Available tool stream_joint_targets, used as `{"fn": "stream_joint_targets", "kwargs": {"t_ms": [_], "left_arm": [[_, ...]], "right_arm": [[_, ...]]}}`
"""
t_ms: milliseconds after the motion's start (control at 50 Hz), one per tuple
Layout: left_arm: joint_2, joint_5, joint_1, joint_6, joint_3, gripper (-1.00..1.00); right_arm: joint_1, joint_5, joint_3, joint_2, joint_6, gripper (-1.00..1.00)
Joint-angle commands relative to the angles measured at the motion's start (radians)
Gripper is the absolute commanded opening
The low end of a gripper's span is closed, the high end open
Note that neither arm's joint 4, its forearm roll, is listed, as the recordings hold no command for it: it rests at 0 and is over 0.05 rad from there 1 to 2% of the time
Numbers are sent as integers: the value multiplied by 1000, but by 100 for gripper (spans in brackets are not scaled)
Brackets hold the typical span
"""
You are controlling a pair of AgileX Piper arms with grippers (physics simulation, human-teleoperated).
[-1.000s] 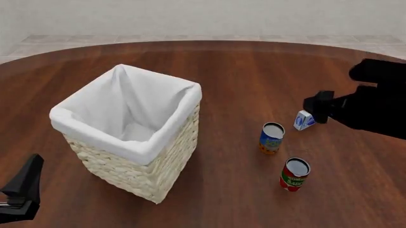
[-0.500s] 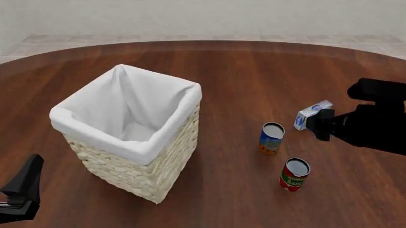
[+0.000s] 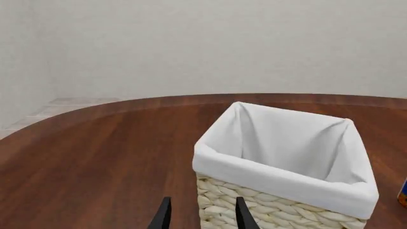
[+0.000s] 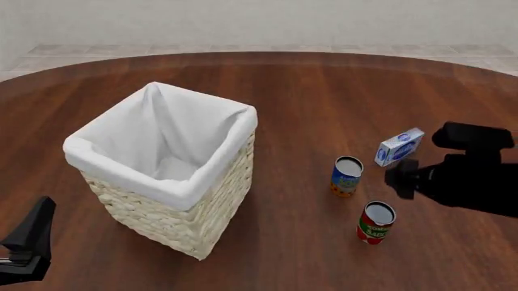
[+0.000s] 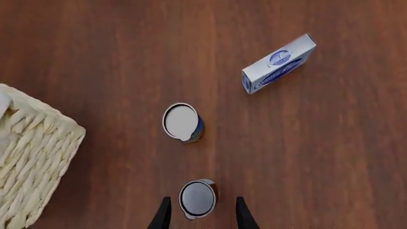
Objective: Pick up the tomato sauce, and put it in the basket.
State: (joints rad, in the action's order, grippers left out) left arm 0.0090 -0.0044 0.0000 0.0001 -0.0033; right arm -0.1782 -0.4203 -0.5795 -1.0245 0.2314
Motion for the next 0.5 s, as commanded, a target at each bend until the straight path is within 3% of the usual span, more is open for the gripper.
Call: {"fn": "stream_joint_targets", "kwargs": {"t_ms": [20, 320, 500], "left_arm": [[0, 0, 0, 0, 0, 100], [0, 0, 0, 0, 0, 100], [0, 0, 0, 0, 0, 100]], "right_arm": [[7, 44, 45, -24, -2, 100], [-2, 145, 123, -80, 11, 100], [-27, 190, 160, -104, 48, 100]]}}
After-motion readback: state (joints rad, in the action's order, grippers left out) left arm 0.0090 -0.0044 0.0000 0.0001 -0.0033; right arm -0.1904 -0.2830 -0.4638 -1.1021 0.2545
